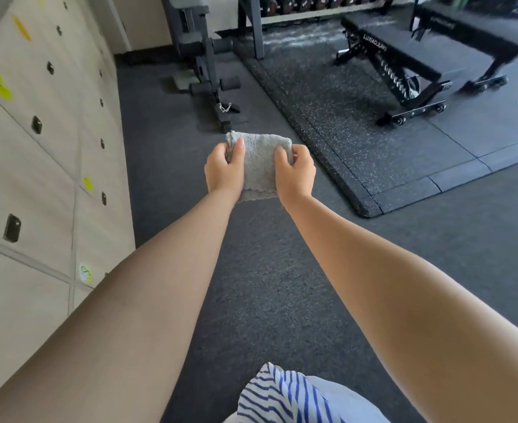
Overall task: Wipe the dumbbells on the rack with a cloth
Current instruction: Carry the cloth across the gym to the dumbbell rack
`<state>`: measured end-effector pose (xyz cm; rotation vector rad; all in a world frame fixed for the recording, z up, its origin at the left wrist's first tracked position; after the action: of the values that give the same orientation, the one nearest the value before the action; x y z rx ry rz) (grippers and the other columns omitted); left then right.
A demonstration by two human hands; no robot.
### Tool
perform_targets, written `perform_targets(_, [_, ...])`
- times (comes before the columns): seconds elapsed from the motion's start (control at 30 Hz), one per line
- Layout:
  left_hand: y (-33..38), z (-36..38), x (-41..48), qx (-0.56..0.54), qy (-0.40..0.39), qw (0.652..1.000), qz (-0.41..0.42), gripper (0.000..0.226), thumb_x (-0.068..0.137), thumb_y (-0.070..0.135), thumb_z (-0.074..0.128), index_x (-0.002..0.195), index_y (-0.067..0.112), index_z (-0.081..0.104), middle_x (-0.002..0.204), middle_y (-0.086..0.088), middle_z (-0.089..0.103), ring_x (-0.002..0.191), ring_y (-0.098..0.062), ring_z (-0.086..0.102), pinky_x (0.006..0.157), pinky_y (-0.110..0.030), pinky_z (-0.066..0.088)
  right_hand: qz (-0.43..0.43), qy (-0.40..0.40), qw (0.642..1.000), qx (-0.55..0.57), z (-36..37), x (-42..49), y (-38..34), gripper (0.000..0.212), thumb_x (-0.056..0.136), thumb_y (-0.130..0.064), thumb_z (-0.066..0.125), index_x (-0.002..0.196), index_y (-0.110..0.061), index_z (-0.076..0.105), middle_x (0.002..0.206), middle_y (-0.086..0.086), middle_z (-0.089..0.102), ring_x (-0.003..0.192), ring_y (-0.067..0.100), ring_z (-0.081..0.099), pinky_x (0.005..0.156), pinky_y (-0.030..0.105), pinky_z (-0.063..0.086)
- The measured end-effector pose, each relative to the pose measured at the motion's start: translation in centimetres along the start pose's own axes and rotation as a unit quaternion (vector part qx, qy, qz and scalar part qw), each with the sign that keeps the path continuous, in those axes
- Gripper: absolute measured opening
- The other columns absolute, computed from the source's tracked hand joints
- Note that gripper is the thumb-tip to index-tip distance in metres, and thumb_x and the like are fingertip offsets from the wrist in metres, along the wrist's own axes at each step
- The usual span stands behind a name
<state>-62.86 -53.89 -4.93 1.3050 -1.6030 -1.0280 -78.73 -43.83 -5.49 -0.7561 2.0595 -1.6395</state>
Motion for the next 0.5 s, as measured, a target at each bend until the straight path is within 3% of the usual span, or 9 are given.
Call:
perform_targets(0.13, [0.9, 3.4, 3.5, -0.022, -0.019, 1.000, 0.009, 0.037, 0.095, 0.041, 0.050, 0.076, 0.010, 0.046, 0.067, 0.007, 0.041, 0.062, -0.008, 0.037, 0.060, -0.026, 0.034, -0.003, 0.035, 0.999, 0.007, -0.7, 4.0, 0.1, 0.023, 0.097, -0.026, 0.050, 0.079, -0.014, 0.042, 0.066, -0.009, 0.036, 0.057, 0.007, 0.030, 0.048, 0.016, 0.032])
perform_targets(0.27, [1.1, 6.5, 6.1, -0.017, -0.051, 0.998, 0.023, 0.039, 0.096, 0.041, 0.050, 0.070, 0.013, 0.040, 0.064, 0.007, 0.038, 0.059, -0.008, 0.034, 0.055, -0.024, 0.031, 0.012, 0.072, 0.997, 0.010, -1.0, 6.8, 1.2, 0.031, 0.097, -0.026, 0.049, 0.072, -0.018, 0.034, 0.063, -0.010, 0.032, 0.053, 0.006, 0.026, 0.047, 0.017, 0.030])
perform_targets(0.5, [-0.5, 10.6, 13.4, -0.024, -0.116, 0.993, 0.031, 0.039, 0.096, 0.042, 0.051, 0.070, 0.014, 0.042, 0.064, 0.008, 0.040, 0.059, -0.009, 0.037, 0.058, -0.026, 0.034, 0.045, 0.118, 0.992, -0.009, 1.8, 12.3, 3.0, 0.023, 0.098, -0.029, 0.050, 0.082, -0.013, 0.047, 0.065, -0.009, 0.040, 0.057, 0.007, 0.034, 0.052, 0.022, 0.030])
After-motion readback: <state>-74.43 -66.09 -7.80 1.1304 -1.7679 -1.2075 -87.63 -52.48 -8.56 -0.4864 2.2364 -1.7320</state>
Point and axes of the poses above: each hand's wrist, its own x-axis towards the middle knuckle, its own z-axis out of the palm, y = z × x, the point moved 10 cm from there along x, towards the middle knuckle
